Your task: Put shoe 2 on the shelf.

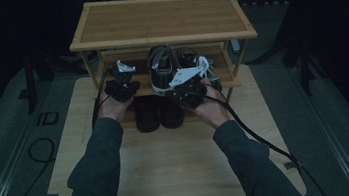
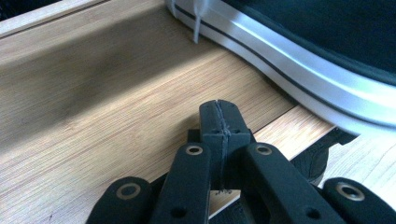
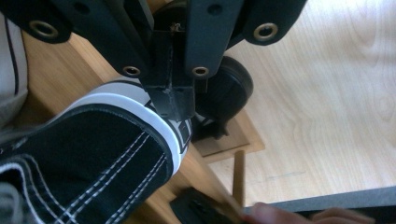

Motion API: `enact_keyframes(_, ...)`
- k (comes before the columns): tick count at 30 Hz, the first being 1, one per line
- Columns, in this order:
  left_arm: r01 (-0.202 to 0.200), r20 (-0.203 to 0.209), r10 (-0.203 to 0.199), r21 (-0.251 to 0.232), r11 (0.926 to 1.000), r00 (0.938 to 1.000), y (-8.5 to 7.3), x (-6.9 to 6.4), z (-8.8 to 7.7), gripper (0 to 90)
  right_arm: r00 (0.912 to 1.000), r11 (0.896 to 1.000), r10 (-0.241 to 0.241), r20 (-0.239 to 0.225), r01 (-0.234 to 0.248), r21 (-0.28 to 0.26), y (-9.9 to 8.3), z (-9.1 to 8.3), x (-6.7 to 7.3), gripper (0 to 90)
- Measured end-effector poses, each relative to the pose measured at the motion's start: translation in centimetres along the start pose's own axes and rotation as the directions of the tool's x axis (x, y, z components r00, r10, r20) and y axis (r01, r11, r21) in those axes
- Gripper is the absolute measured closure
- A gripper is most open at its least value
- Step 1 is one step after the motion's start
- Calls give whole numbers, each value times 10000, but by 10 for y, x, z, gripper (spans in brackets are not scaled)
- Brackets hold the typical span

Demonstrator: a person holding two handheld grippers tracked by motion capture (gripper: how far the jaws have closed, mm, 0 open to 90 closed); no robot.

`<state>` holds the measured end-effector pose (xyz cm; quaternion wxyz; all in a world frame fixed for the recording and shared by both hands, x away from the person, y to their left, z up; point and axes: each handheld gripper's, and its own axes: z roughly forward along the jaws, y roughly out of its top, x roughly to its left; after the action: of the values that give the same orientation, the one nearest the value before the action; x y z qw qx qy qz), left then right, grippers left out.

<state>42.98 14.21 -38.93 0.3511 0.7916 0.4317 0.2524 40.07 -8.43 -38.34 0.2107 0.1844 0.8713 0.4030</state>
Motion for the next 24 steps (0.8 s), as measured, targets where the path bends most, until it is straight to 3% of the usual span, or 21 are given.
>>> enact_keyframes(8, -9, 5, 9, 24, 10000, 10000, 1, 0, 0, 900, 9999, 9999, 76, -143, -77, -65, 2, 7, 0, 900)
enact_keyframes(24, -45, 78, 45, -34, 10000, 10000, 0, 1, 0, 900, 9988, 9994, -38, 480, 22, 339, 9, 13, 4, 900)
